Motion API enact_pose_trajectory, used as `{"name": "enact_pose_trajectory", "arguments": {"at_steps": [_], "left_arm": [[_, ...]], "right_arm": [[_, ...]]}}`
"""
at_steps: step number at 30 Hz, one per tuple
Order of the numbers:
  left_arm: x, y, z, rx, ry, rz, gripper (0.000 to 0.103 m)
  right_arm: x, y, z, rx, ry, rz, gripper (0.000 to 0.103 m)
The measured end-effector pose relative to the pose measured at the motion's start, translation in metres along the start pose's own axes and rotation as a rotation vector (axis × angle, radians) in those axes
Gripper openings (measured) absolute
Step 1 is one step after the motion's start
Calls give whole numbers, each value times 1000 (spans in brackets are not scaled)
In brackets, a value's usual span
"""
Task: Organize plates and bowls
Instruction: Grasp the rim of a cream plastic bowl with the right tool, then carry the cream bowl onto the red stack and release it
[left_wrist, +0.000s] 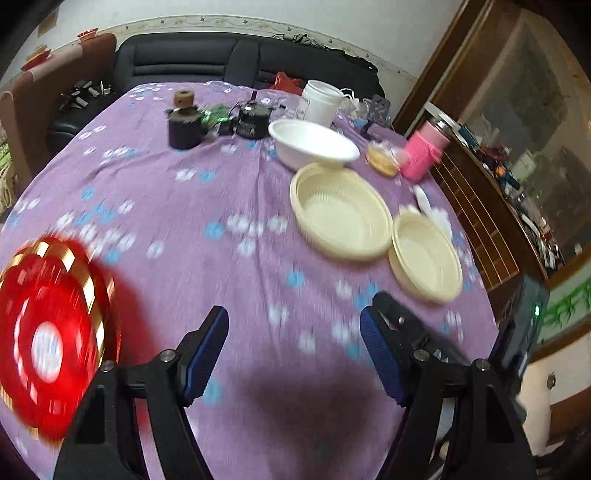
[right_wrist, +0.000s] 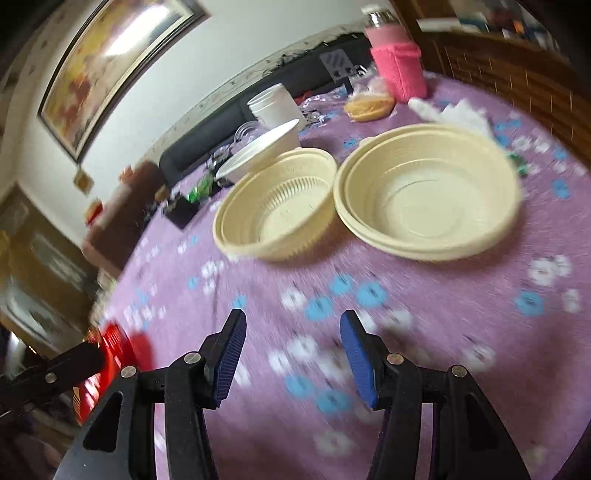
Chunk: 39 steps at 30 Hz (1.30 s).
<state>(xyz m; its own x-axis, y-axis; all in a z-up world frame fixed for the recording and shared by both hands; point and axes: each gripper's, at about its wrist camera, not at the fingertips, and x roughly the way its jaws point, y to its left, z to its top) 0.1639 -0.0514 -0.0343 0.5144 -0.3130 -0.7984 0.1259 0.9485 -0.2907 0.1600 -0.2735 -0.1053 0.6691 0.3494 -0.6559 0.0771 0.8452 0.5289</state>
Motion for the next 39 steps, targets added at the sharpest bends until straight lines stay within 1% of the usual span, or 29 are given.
{"name": "enact_pose_trajectory", "arguments": {"at_steps": [3, 5, 9, 12, 17, 19, 20, 21, 22, 23, 24, 25, 26, 28, 31, 33, 35, 37, 39], "left_arm": [[28, 1, 32, -30, 5, 18, 73], [49, 5, 52, -58, 17, 28, 73], [85, 7, 78, -74, 55, 63, 73], [111, 1, 91, -42, 83, 98, 73], [149, -15, 102, 42, 123, 173, 73], [161, -19, 105, 58, 139, 183, 73], [167, -21, 105, 66, 152, 180, 73], [171, -23, 105, 71, 165, 175, 73], [175, -25, 104, 84, 187, 168, 68], [178, -29, 101, 107, 209, 164, 60], [179, -33, 98, 136, 229, 156, 41], [176, -35, 97, 151, 225, 167, 38], [170, -35, 95, 160, 217, 179, 35], [157, -31, 91, 154, 208, 186, 28], [131, -20, 80, 144, 201, 194, 27], [112, -16, 71, 150, 180, 219, 27], [89, -13, 62, 158, 144, 247, 27], [69, -6, 54, 148, 122, 248, 27], [47, 2, 46, 126, 108, 233, 27]], "right_arm": [[21, -2, 16, 89, -9, 25, 57], [33, -2, 22, 124, -11, 31, 57], [52, -5, 30, 176, -18, 45, 57], [56, -9, 33, 191, -31, 49, 57], [59, -19, 36, 201, -27, 72, 57], [60, -20, 37, 200, -21, 85, 57], [61, -19, 37, 193, -20, 87, 56], [61, -19, 37, 189, -20, 90, 50], [61, -20, 38, 188, -21, 97, 45], [60, -20, 38, 186, -22, 103, 36], [58, -19, 38, 177, -26, 108, 26], [57, -18, 39, 167, -31, 108, 26], [53, -17, 40, 149, -51, 87, 25], [50, -17, 39, 148, -52, 89, 25], [49, -15, 36, 144, -35, 119, 22], [46, -7, 33, 109, -38, 127, 19], [43, 5, 29, 61, -37, 147, 19], [40, 16, 24, 20, -37, 168, 19], [34, 28, 17, 0, -24, 196, 20]]}}
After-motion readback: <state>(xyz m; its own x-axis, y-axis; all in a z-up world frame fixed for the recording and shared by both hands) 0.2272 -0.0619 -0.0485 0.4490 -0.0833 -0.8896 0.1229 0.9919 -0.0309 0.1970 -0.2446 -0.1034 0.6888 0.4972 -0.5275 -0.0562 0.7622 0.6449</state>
